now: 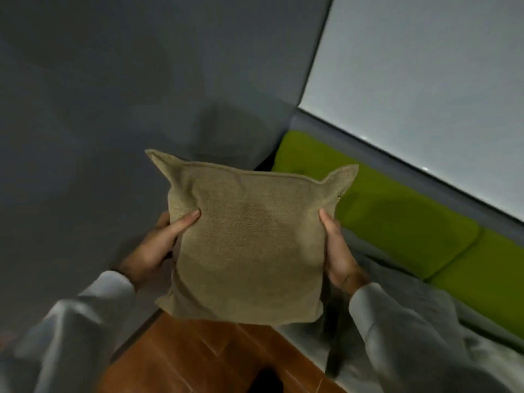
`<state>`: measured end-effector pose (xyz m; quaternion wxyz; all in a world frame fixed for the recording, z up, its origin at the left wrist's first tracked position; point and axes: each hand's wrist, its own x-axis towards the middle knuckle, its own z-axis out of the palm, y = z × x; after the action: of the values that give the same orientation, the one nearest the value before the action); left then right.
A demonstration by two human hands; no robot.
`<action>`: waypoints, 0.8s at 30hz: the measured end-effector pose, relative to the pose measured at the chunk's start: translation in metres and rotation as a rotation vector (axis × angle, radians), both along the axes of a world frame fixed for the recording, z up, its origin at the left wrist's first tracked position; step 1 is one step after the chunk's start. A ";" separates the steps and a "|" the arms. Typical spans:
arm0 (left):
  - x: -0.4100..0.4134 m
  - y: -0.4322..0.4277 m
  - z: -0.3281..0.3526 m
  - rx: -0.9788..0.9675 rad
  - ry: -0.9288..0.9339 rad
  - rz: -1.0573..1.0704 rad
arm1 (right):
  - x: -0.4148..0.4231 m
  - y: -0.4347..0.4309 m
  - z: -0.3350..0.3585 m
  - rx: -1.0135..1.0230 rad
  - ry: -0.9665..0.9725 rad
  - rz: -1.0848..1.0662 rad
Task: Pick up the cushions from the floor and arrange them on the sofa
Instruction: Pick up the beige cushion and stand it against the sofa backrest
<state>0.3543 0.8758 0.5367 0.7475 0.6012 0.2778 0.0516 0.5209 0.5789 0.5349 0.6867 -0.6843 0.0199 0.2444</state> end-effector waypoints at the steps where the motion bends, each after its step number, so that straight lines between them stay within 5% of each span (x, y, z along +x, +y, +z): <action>1: 0.015 -0.009 0.013 0.000 -0.036 -0.030 | 0.005 -0.014 0.012 0.037 -0.028 -0.041; 14: 0.217 -0.118 0.139 0.114 -0.211 -0.287 | 0.122 -0.151 0.115 0.004 -0.217 -0.294; 24: 0.340 -0.122 0.117 0.059 -0.203 -0.329 | 0.209 -0.164 0.084 -0.002 -0.171 -0.300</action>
<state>0.6941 0.7538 0.6534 0.7522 0.6518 0.0971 -0.0027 0.7298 0.4144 0.6187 0.7141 -0.6925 0.0633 0.0800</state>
